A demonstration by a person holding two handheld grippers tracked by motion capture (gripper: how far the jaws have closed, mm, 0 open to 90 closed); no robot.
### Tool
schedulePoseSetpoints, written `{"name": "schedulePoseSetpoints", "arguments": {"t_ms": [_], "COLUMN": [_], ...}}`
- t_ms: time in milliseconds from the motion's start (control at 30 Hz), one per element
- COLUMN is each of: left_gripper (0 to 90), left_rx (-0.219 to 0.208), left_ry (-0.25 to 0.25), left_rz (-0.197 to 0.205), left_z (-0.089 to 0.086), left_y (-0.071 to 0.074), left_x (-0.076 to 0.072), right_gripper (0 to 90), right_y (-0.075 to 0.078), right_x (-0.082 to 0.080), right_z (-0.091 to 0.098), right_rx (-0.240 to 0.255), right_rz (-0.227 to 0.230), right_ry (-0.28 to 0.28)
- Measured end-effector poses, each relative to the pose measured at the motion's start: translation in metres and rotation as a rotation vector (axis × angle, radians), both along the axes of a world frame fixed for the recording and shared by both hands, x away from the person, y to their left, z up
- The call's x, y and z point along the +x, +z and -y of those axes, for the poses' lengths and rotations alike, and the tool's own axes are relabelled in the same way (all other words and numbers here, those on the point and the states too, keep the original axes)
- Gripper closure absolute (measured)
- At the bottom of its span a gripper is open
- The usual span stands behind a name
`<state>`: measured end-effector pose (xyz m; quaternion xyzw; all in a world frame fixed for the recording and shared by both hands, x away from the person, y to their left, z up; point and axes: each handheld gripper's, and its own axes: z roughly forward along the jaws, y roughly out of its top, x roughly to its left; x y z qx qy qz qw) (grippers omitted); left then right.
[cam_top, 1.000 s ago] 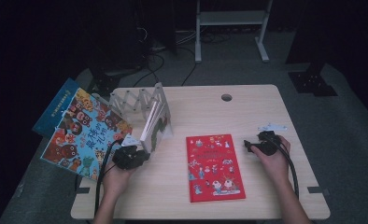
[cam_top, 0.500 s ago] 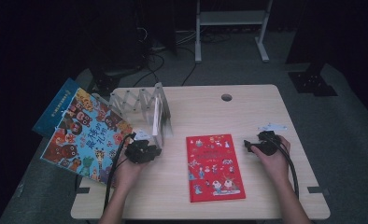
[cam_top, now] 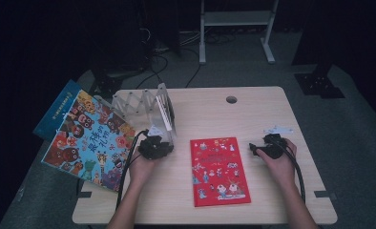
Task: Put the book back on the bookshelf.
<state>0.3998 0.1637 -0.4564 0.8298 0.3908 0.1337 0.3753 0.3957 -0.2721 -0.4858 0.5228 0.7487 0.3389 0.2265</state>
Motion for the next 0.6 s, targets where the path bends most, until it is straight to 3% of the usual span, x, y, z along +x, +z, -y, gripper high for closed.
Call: {"name": "schedulePoseSetpoints", "arguments": {"t_ms": [300,500,600], "left_gripper": [66.8,48.7,39.0], "left_rx": [-0.031,-0.015,-0.007], "left_ry": [0.033,0.028,-0.002], "left_rz": [0.012,0.019,0.016], "left_z": [-0.001,-0.004,-0.007], "left_y": [-0.001,-0.002,-0.002], "left_x": [0.010,0.001,-0.008], "right_gripper": [19.5,19.3,18.3], "right_y": [0.000,0.000,0.000], "right_x": [0.000,0.000,0.000], "right_z": [0.000,0.000,0.000], "right_rx": [0.000,0.000,0.000], "right_rz": [0.000,0.000,-0.001], "right_ry": [0.002,0.003,0.006]}}
